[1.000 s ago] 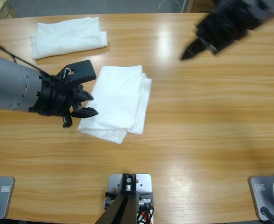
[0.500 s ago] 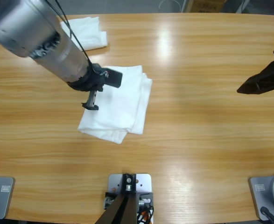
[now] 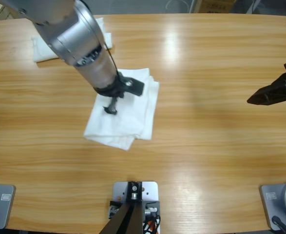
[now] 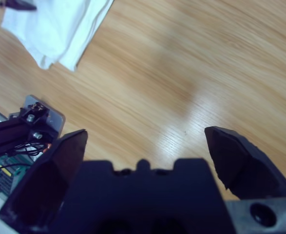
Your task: Fold clothes
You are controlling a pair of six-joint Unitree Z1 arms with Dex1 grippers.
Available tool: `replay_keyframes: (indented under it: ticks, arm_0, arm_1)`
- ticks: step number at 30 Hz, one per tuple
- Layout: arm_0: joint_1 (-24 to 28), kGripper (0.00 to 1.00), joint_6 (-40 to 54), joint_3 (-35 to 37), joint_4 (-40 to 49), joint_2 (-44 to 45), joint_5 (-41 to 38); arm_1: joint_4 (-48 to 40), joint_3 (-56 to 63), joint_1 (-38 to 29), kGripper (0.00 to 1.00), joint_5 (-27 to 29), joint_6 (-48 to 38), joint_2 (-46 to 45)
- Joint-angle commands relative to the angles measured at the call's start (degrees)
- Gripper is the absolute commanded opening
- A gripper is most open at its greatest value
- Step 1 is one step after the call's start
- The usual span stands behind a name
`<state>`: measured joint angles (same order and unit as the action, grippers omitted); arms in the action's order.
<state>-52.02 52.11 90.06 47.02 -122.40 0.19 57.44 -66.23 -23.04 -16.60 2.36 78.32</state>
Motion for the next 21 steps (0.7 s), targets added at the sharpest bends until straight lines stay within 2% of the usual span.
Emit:
replay_keyframes:
  ticks: [1,5,8,14,17,21]
  arm_0:
    - [-3.86,0.991,0.15,-0.59,0.67,-7.28,-3.75]
    - [-5.53,0.987,-1.48,0.68,0.67,-7.33,-5.28]
    - [-6.53,0.987,-6.49,3.16,0.71,-8.12,-7.04]
    - [-8.39,0.987,-13.61,11.82,0.79,-9.33,-7.73]
    - [-4.49,0.991,-17.76,15.06,0.88,-5.52,-6.58]
    - [6.85,0.991,-26.76,16.09,1.32,5.73,-7.13]
  arm_1:
    - [-0.84,2.39,0.45,1.0,-0.61,-0.63,-1.43]
    - [-1.42,2.91,0.54,1.0,-0.44,-0.79,-1.77]
    - [-1.72,3.19,0.54,1.0,-0.51,-1.11,-2.12]
    - [-1.89,4.85,1.33,1.0,1.43,-2.28,-5.02]
    - [-2.4,5.07,1.33,1.0,0.95,-2.43,-5.02]
    - [-4.76,7.32,1.29,1.0,1.55,-4.04,-4.58]
